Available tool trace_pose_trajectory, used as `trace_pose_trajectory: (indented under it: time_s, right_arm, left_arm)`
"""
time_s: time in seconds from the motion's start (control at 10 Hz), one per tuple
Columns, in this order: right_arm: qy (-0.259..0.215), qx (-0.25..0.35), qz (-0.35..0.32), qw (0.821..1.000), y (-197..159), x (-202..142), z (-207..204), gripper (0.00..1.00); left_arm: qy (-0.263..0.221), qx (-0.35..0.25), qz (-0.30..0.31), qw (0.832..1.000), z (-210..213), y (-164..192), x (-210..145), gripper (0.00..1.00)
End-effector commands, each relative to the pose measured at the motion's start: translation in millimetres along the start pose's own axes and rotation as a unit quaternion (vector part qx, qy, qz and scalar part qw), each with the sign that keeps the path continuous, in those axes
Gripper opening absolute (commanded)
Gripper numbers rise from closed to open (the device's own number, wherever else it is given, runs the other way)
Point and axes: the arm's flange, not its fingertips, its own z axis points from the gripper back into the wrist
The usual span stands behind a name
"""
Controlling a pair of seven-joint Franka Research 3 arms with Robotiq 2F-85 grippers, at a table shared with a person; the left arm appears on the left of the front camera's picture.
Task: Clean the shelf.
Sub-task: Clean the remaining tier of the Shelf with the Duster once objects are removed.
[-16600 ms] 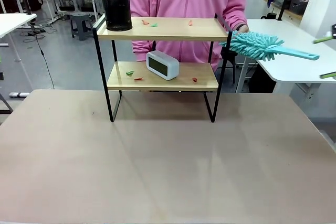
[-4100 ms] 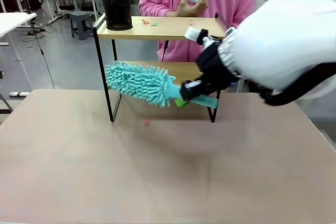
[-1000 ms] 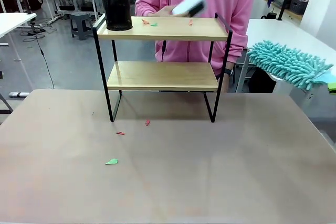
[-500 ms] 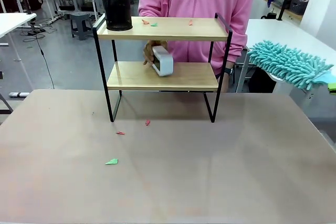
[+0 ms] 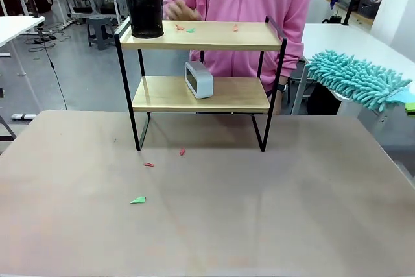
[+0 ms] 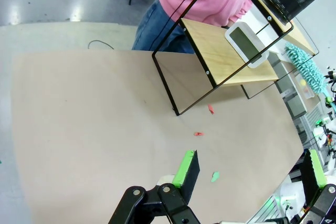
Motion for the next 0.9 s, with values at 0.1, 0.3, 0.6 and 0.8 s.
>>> trace_pose_trajectory:
  time_s: [0.1, 0.3, 0.6, 0.8]
  right_arm:
    - [-0.004, 0.010, 0.011, 1.000, 0.8, 0.2, 2.8, 0.06]
    - [-0.004, 0.010, 0.011, 1.000, 0.8, 0.2, 2.8, 0.06]
    - [0.000, 0.000, 0.000, 1.000, 0.0, 0.0, 0.0, 0.12]
    - [-0.015, 0.007, 0.031, 0.999, 36.3, 12.6, 1.5, 0.12]
  left_arm:
    - [-0.007, -0.008, -0.011, 1.000, -2.1, -0.3, 0.1, 1.00]
    - [-0.007, -0.008, -0.011, 1.000, -2.1, -0.3, 0.1, 1.00]
    - [-0.007, -0.008, -0.011, 1.000, -2.1, -0.3, 0.1, 1.00]
    - [-0.007, -0.008, -0.011, 1.000, -2.1, -0.3, 0.1, 1.00]
